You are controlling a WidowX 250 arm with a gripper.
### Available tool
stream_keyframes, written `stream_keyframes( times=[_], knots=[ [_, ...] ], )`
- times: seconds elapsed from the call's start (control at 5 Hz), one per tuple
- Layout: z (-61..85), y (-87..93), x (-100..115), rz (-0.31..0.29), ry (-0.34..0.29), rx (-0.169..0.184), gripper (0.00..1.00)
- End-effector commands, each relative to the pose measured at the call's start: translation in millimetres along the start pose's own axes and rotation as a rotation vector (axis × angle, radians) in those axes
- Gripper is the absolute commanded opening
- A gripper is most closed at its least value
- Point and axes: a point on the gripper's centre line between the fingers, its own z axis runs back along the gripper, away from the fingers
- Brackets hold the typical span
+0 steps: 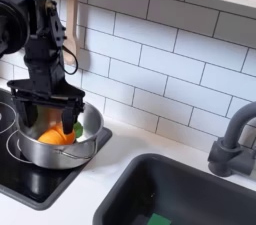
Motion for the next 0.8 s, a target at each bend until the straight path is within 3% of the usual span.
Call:
stream_keyframes(
  times=[0.0,0.6],
  knots=[
    [-9.8,-1.4,-2,-0.007,0.023,0.008,1.00],
    [-9.8,14.5,-11,0.015,0.055,0.014,1.00]
  ],
)
